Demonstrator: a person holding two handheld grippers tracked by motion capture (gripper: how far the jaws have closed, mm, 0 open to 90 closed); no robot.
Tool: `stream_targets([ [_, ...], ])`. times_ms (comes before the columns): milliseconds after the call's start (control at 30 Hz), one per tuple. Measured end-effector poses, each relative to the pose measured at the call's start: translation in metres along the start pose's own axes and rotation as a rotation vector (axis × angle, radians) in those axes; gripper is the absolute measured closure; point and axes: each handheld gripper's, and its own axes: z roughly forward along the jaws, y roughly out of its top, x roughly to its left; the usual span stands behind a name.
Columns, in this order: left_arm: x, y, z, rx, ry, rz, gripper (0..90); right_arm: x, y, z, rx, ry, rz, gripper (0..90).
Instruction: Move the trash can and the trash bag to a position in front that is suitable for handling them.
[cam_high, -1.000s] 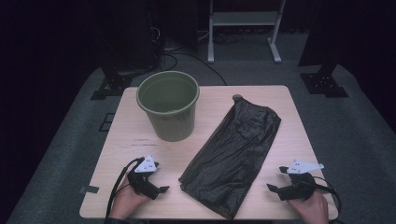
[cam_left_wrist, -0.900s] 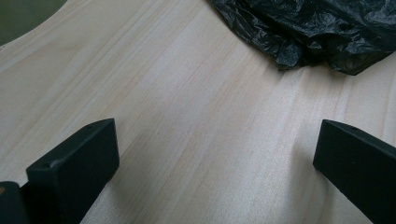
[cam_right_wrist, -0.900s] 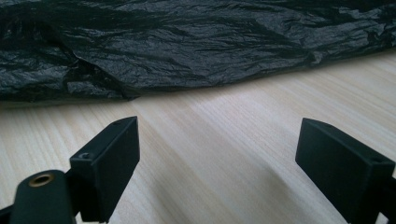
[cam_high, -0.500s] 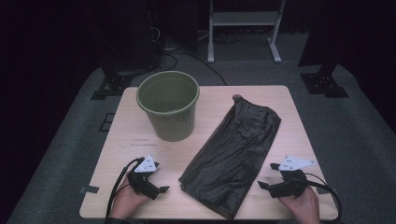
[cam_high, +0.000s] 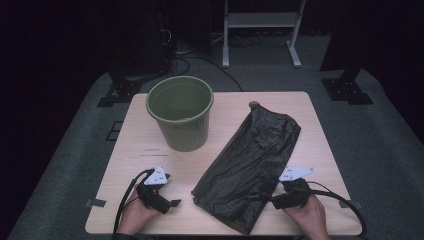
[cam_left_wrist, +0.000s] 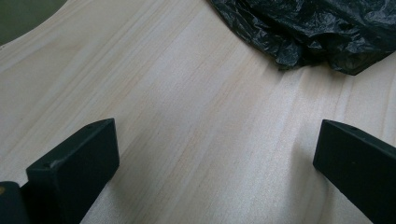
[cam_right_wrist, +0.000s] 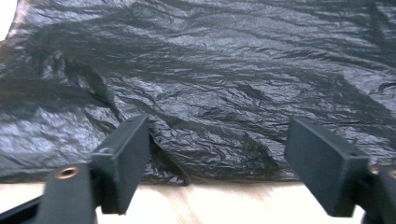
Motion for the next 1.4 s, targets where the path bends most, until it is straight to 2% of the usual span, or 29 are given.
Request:
stream_targets([
  [67, 0.000, 0.000, 0.000, 0.000, 0.000, 0.000, 0.0, 0.000, 0.000, 0.002, 0.004, -0.001, 0.001, 27.0],
  [133, 0.000, 0.000, 0.000, 0.000, 0.000, 0.000, 0.0, 0.000, -0.001, 0.005, 0.010, 0.019, -0.009, 44.6],
  [167, 0.000, 0.000, 0.000, 0.000, 0.000, 0.000, 0.0, 0.000, -0.001, 0.005, 0.010, 0.019, -0.009, 44.6],
  [233, 0.000, 0.000, 0.000, 0.000, 0.000, 0.000, 0.0, 0.000, -0.001, 0.007, 0.028, 0.031, -0.014, 62.5],
  [333, 0.000, 0.000, 0.000, 0.000, 0.000, 0.000, 0.0, 0.000, -0.002, 0.008, 0.039, 0.046, -0.022, 78.6],
  [367, 0.000, 0.000, 0.000, 0.000, 0.000, 0.000, 0.0, 0.000, -0.002, 0.008, 0.039, 0.046, -0.022, 78.6],
  [400, 0.000, 0.000, 0.000, 0.000, 0.000, 0.000, 0.0, 0.000, -0.002, 0.007, 0.047, 0.047, -0.030, 87.0],
  [467, 0.000, 0.000, 0.000, 0.000, 0.000, 0.000, 0.0, -0.001, -0.002, 0.006, 0.049, 0.042, -0.041, 89.7],
  [700, 0.000, 0.000, 0.000, 0.000, 0.000, 0.000, 0.0, -0.010, -0.001, 0.001, 0.039, 0.012, -0.027, 89.8],
  [800, 0.000, 0.000, 0.000, 0.000, 0.000, 0.000, 0.0, -0.026, 0.000, -0.002, 0.029, -0.018, 0.001, 89.8],
  [833, 0.000, 0.000, 0.000, 0.000, 0.000, 0.000, 0.0, -0.026, 0.000, -0.002, 0.029, -0.018, 0.001, 89.8],
  [867, 0.000, 0.000, 0.000, 0.000, 0.000, 0.000, 0.0, -0.035, 0.000, -0.003, 0.025, -0.038, 0.017, 89.8],
  [933, 0.000, 0.000, 0.000, 0.000, 0.000, -0.001, 0.0, -0.045, 0.001, -0.004, 0.025, -0.062, 0.029, 89.8],
  [967, 0.000, 0.000, 0.000, 0.000, 0.000, -0.001, 0.0, -0.045, 0.001, -0.004, 0.025, -0.062, 0.029, 89.8],
  [1000, 0.000, 0.000, 0.000, 0.000, 0.000, -0.001, 0.0, -0.055, 0.001, -0.005, 0.020, -0.089, 0.049, 89.8],
  [1033, 0.000, 0.000, 0.000, 0.000, 0.000, -0.001, 0.0, -0.055, 0.001, -0.005, 0.020, -0.089, 0.049, 89.8],
  [1067, 0.000, 0.000, 0.000, -0.001, 0.001, -0.002, 0.0, -0.064, 0.000, -0.007, 0.025, -0.120, 0.063, 89.5],
  [1133, 0.000, 0.000, 0.000, -0.001, 0.001, -0.002, 0.0, -0.070, -0.002, -0.008, 0.016, -0.139, 0.080, 78.9],
  [1167, 0.000, 0.000, 0.000, -0.001, 0.001, -0.002, 0.0, -0.070, -0.002, -0.008, 0.016, -0.139, 0.080, 78.9],
  [1233, 0.000, 0.000, 0.000, -0.001, 0.001, -0.003, 0.0, -0.069, -0.002, -0.015, -0.004, -0.150, 0.094, 64.9],
  [1267, 0.000, 0.000, 0.000, -0.001, 0.002, -0.003, 0.0, -0.067, -0.002, -0.019, -0.015, -0.150, 0.100, 60.8],
  [1333, 0.000, 0.000, 0.000, -0.001, 0.002, -0.003, 0.0, -0.065, -0.002, -0.022, -0.026, -0.141, 0.108, 59.7],
  [1400, 0.000, 0.000, 0.000, -0.001, 0.003, -0.002, 0.0, -0.057, -0.003, -0.031, -0.047, -0.124, 0.118, 54.8],
])
